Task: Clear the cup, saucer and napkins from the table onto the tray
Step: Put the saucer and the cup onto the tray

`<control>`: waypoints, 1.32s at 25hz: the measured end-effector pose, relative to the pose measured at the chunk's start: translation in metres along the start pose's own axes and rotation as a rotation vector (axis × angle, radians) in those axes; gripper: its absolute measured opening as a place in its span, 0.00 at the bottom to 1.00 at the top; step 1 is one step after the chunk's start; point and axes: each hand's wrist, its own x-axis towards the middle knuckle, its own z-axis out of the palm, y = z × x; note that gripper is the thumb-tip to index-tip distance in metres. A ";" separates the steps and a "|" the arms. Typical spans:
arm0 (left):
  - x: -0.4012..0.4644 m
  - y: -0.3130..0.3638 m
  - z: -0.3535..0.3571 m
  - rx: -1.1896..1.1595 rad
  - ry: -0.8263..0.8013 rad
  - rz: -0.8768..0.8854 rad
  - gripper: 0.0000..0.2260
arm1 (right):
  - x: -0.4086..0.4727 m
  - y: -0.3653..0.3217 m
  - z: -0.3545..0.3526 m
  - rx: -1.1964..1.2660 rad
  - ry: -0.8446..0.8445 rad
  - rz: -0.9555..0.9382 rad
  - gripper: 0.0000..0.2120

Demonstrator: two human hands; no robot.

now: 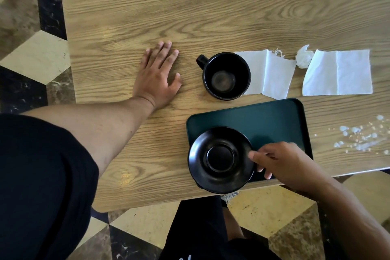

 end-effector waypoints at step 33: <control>-0.002 -0.004 0.009 -0.003 0.072 0.050 0.28 | 0.061 -0.064 -0.029 0.662 0.615 -0.204 0.17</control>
